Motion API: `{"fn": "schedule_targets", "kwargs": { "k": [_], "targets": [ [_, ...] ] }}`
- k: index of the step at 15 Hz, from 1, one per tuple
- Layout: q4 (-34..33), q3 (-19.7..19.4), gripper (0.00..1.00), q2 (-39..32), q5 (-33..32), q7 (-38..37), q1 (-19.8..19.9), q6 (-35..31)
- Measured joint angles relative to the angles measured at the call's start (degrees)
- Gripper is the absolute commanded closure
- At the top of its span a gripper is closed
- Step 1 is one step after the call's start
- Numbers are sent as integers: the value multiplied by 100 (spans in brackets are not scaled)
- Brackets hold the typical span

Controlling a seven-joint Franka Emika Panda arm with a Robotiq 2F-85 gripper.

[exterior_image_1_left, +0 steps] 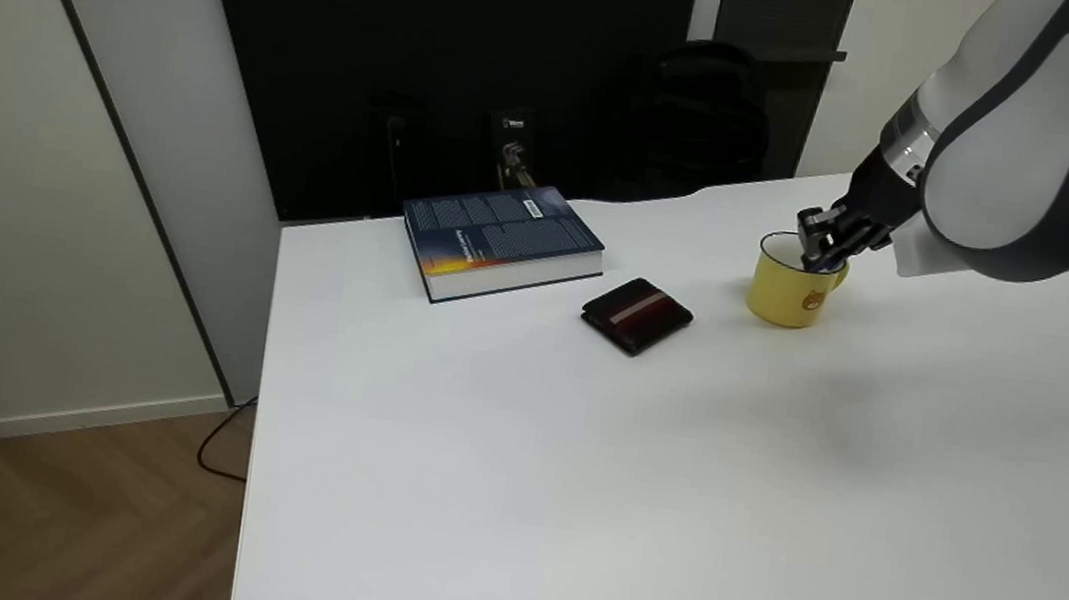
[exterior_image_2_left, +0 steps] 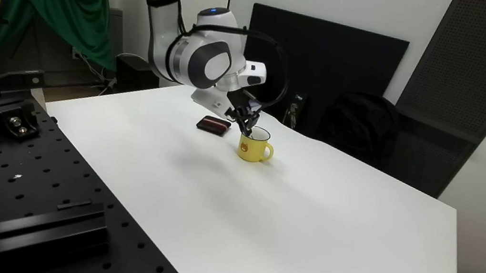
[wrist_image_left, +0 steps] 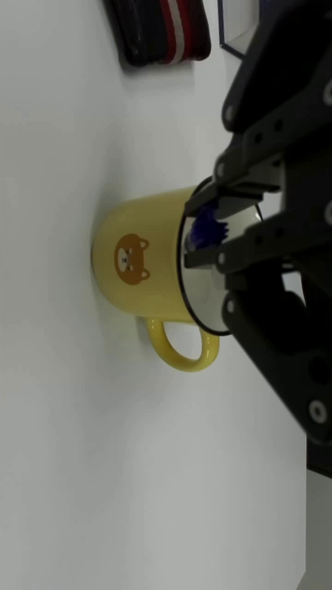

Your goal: Pick the pen from the table, put it in the cup, place it back on the table then put it in the cup again

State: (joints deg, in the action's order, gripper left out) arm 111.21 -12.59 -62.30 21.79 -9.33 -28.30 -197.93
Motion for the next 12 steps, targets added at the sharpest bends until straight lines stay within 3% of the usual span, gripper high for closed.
{"fn": "schedule_targets", "kwargs": {
  "k": [7, 12],
  "targets": [
    [0, -48, 94, 162, 6, 0, 88, 117],
    [-6, 167, 94, 562, -171, 0, 433, 578]
  ]
}}
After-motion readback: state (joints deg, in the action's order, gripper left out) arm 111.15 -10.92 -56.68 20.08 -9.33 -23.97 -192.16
